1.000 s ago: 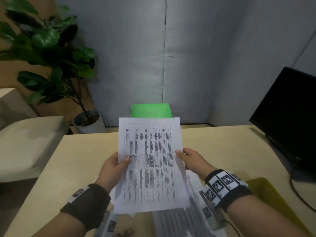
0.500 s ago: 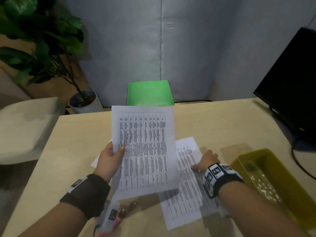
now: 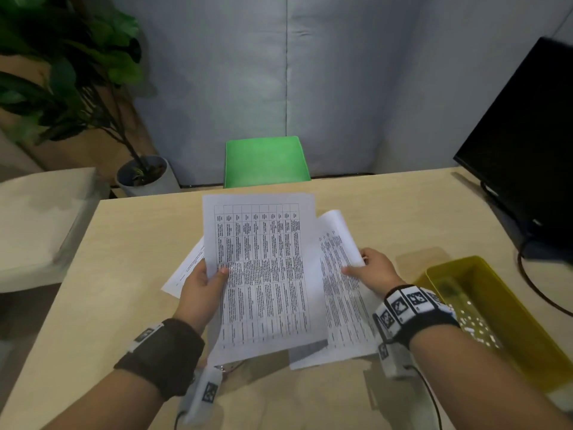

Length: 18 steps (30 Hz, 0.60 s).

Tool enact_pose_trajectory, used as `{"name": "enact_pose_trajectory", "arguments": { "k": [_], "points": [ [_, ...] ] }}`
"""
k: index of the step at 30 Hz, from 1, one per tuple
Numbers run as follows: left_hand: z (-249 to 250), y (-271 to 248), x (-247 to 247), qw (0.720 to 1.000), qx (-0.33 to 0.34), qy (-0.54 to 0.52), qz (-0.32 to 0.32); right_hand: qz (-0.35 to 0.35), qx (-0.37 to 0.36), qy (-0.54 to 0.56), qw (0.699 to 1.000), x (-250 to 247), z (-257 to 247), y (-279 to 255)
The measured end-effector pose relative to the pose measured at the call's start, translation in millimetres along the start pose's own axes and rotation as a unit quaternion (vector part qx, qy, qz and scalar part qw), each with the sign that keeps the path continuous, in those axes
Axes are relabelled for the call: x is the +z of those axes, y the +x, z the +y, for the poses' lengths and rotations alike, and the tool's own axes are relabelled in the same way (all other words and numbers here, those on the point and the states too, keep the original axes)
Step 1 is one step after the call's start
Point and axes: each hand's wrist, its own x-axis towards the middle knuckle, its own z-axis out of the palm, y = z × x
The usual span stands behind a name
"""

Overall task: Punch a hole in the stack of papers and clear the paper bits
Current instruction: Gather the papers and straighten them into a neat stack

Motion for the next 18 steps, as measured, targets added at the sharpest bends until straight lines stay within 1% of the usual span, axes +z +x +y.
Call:
{"name": "enact_pose_trajectory", "arguments": {
  "k": [2,5,8,11,14,18],
  "points": [
    [-0.9,2.5,-2.2,1.000,0.001,0.007,0.016,-0.003,-0.035,0.056,0.998,-7.5,-14.8,-4.6],
    [2.5,5.5,-6.4,0.998,0.014,0.014,0.059,-0.014,-0.075,0.151,0.986,-17.7,-40.7,-13.9],
    [9.8,8.8,-13.1,0.996,0.038,0.013,0.083,-0.053,-0.107,0.213,0.970,-25.6,-70.0,-29.4],
    [14.4,14.2,-22.1,0.993,0.049,0.011,0.107,-0.102,-0.140,0.256,0.951,-33.0,-95.8,-45.2],
    [13.5,19.9,-29.6,0.991,0.054,0.018,0.121,-0.179,-0.158,0.276,0.931,-37.3,-113.0,-58.3],
    [17.7,19.5,-30.8,0.993,0.055,0.002,0.108,-0.243,-0.181,0.276,0.912,-37.6,-129.7,-69.0]
  ]
}}
